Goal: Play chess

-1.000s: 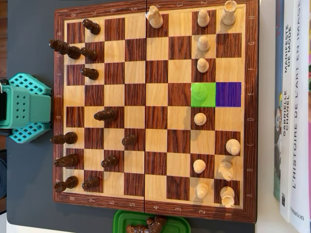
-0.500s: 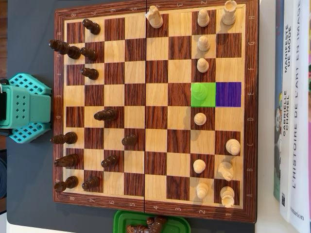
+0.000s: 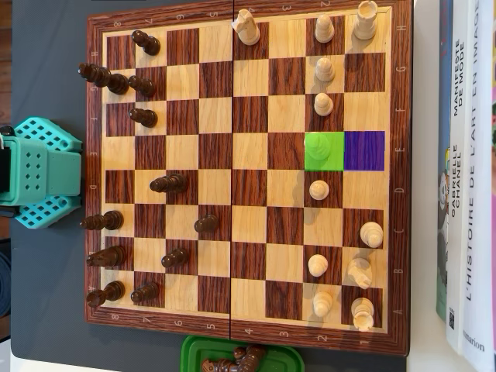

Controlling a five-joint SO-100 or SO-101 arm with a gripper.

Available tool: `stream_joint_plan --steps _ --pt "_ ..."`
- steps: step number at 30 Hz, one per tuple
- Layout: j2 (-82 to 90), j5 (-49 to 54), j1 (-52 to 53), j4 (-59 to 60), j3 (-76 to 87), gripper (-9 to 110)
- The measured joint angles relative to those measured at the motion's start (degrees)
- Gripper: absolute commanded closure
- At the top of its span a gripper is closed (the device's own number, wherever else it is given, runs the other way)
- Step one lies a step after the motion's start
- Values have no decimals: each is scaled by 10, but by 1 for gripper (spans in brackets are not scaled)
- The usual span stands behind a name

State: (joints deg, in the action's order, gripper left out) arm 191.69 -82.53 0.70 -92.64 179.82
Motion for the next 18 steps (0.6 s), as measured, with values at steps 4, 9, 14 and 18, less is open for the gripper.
stream_joint_plan --steps 4,9,14,18 --pt "0 0 1 -40 0 86" --pt "0 0 1 -95 0 86" --pt "0 0 -2 -105 0 86" --pt "0 0 -2 -105 0 86"
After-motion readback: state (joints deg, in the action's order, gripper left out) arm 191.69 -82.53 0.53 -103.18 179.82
